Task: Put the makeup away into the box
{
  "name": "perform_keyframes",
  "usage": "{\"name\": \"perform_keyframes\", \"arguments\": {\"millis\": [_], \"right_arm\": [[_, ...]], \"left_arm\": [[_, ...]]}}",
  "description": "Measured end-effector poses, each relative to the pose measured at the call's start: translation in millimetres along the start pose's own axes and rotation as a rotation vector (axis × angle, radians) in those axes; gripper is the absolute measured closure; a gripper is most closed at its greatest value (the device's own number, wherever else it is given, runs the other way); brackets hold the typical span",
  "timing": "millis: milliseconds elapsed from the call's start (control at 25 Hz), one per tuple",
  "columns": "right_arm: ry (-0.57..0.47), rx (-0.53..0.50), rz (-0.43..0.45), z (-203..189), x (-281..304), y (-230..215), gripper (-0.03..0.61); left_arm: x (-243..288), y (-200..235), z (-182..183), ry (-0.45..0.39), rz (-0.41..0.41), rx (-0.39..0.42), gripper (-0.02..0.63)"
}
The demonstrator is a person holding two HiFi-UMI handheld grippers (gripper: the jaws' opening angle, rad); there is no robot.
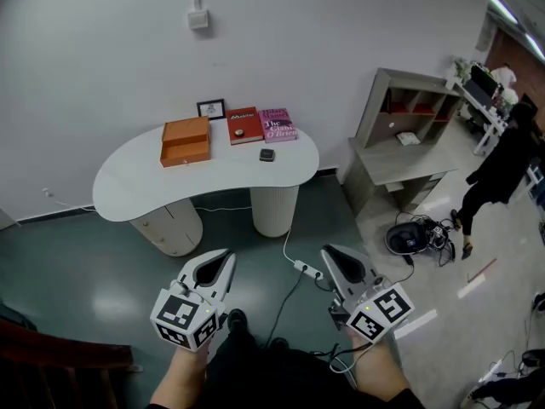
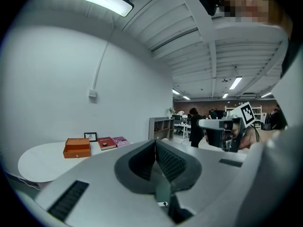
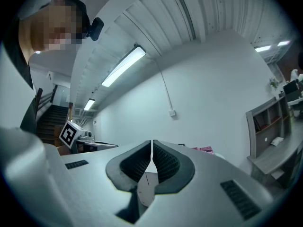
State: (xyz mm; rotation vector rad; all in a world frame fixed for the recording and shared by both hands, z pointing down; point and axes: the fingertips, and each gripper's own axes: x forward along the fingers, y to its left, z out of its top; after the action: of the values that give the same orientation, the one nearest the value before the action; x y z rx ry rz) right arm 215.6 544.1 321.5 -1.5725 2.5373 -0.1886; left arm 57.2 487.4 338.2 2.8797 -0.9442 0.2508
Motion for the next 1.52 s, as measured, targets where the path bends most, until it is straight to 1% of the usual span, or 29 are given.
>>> {"name": "perform_keyframes", "arguments": {"millis": [160, 360, 480, 680, 880, 1080, 1320, 1520], "right_arm": [[0.019, 0.017, 0.013, -6.5, 14.0, -10.1, 0.540], [0.056, 0.033, 0.017, -19.4, 51.5, -21.5, 0.540], [0.076, 0.051, 0.006, -23.4, 85.3, -37.0, 0.540], [0.098, 0.064, 0.004, -25.0, 161.4, -58.1, 0.540], [0.112, 0.063, 0.028, -25.4, 234.1, -54.4, 0.540], [0.117, 0.049, 0.039, -21.1, 283.0, -51.9, 0.540], [0.146, 0.071, 0.032, -34.7, 315.2, -75.9, 0.540], [0.142, 0.080, 0.042, -39.3, 347.2, -119.5, 0.540]], "left_arm": [[11.1, 12.2, 0.4, -0.001, 0.010, -0.006, 0.600], [28.6, 51.5, -10.1, 0.005, 0.016, -0.042, 0.600], [43.5, 85.6, -11.3, 0.013, 0.021, -0.057, 0.600], [69.9, 157.4, -4.0, 0.012, 0.033, -0.059, 0.600], [88.6, 224.3, 9.5, -0.013, 0.027, -0.063, 0.600], [101.5, 269.8, 26.9, -0.030, 0.014, -0.050, 0.600], [128.1, 299.4, 17.6, -0.013, 0.011, -0.086, 0.600], [164.8, 318.5, 15.1, 0.014, 0.019, -0.083, 0.600]]}}
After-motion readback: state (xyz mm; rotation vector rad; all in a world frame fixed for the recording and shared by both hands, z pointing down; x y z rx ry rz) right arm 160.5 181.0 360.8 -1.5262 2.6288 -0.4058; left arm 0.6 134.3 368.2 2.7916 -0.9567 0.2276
